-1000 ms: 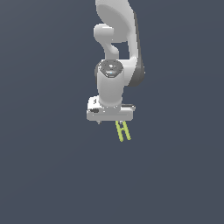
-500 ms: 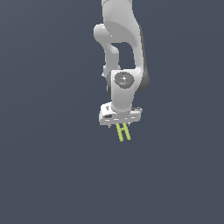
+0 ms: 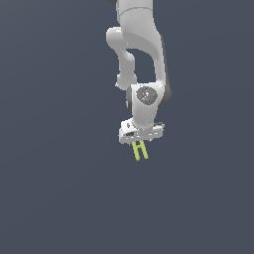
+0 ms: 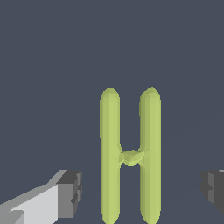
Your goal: Pick up the object and move it to a goal position.
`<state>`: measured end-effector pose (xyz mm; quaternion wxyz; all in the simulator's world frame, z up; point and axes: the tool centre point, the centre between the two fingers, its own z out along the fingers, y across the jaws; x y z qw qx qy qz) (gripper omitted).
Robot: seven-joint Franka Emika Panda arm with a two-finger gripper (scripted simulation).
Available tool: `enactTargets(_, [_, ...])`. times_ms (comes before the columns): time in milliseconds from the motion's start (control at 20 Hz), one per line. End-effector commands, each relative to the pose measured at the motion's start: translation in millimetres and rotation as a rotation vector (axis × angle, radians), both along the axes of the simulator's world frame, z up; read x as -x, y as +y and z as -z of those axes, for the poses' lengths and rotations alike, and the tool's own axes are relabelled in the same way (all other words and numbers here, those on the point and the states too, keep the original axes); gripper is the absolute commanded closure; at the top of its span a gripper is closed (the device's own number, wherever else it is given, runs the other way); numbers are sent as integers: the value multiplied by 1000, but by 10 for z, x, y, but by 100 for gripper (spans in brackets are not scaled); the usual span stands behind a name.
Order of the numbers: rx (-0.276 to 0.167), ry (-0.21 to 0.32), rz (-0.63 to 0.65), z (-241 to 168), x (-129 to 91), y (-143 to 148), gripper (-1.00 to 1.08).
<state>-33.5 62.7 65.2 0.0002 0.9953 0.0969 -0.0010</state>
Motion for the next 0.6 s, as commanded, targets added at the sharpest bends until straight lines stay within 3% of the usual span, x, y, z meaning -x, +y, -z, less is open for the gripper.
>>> enactTargets(0, [0,-1,1,0,-3,-3,-92])
enactTargets(550, [0,-1,-1,408,13,0,-92])
